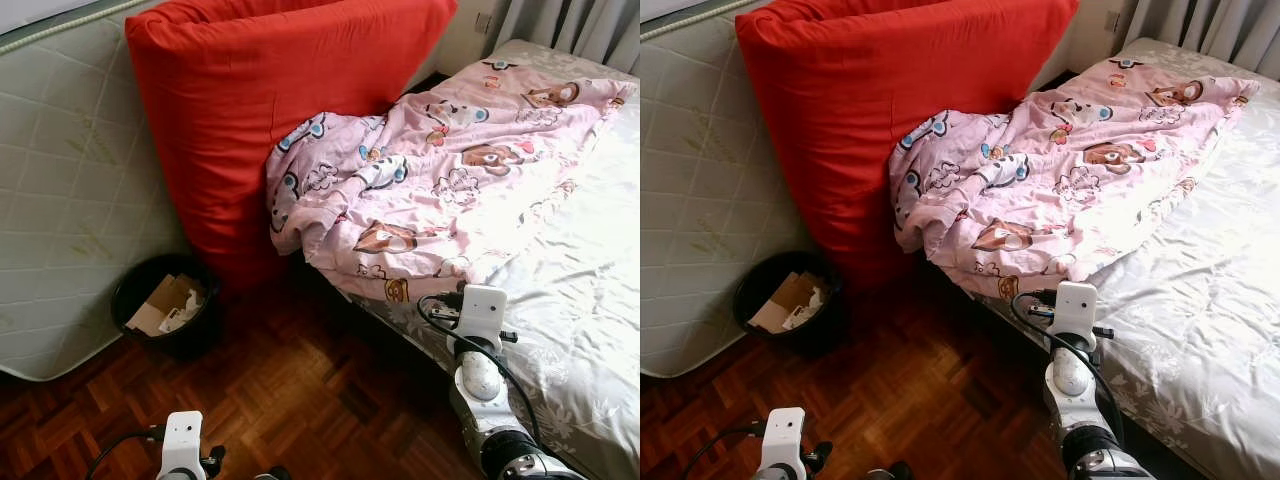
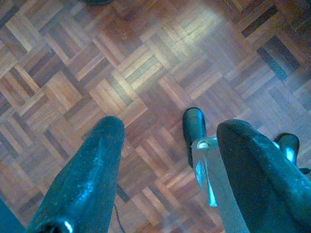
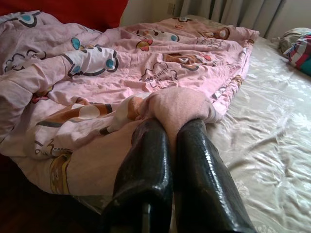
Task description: Clean up the room
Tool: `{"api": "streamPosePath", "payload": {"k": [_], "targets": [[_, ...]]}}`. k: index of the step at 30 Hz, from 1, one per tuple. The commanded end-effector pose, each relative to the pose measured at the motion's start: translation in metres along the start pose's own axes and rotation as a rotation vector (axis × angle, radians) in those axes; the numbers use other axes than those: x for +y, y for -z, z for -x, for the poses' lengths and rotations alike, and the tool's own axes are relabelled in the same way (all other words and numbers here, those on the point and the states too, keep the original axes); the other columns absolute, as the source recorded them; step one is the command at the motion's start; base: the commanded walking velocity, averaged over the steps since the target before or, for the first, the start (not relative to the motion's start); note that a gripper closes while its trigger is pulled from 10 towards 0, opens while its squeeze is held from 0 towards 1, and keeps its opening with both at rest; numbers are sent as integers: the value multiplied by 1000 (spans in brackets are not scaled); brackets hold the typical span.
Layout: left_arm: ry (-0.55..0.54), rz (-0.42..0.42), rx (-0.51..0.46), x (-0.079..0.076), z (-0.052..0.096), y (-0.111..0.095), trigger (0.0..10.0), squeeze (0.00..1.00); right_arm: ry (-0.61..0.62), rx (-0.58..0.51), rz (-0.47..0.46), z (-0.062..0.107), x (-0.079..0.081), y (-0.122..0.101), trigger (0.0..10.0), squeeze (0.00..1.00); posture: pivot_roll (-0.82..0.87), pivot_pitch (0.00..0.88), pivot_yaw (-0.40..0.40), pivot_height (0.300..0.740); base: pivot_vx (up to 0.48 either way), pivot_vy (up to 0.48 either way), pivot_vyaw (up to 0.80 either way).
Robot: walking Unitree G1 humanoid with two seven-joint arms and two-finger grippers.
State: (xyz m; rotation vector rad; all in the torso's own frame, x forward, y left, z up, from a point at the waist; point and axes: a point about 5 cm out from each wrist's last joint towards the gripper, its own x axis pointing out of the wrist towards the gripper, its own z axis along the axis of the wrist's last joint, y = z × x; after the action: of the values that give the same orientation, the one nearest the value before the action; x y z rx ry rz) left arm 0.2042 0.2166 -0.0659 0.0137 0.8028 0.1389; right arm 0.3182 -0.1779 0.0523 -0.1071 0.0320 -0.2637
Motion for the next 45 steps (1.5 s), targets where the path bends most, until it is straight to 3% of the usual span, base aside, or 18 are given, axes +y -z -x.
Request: {"api": "streamPosePath", "payload": {"k": [1,29,30,33,34,36,37,38,39,40,42,45], "targets": [[-13,-18,38,5,3,10,10000,0,3,31,-5,4,0,6,10000,0,37,168,35,740,0,0,0],[-12,-21,38,5,3,10,10000,0,1,35,-6,4,1,7,10000,20,38,169,34,740,0,0,0],[-13,-21,39,5,3,10,10000,0,1,35,-6,4,1,7,10000,161,38,169,35,740,0,0,0],[-13,-21,39,5,3,10,10000,0,1,36,-6,4,1,7,10000,188,39,169,34,740,0,0,0],[-13,-20,39,5,3,10,10000,0,1,36,-6,4,1,7,10000,459,39,169,34,740,0,0,0],[-13,-20,39,5,3,10,10000,0,1,36,-6,4,1,7,10000,459,39,169,34,740,0,0,0],[-14,-20,39,5,3,10,10000,0,1,36,-6,4,1,8,10000,510,38,169,34,740,0,0,0],[-14,-20,38,5,3,10,10000,0,2,36,-5,4,1,8,10000,667,38,169,34,740,0,0,0],[-14,-20,38,5,3,10,10000,0,2,37,-5,4,1,8,10000,667,38,169,34,740,0,0,0],[-13,-21,38,5,3,10,10000,0,3,37,-4,5,0,8,10000,808,38,169,34,740,0,0,0],[-13,-20,38,5,3,10,10000,0,4,37,-4,5,1,8,10000,980,38,170,34,740,0,0,0],[-14,-22,38,5,3,10,10000,0,5,38,-4,4,0,8,10000,1000,38,170,34,740,0,0,0]]}}
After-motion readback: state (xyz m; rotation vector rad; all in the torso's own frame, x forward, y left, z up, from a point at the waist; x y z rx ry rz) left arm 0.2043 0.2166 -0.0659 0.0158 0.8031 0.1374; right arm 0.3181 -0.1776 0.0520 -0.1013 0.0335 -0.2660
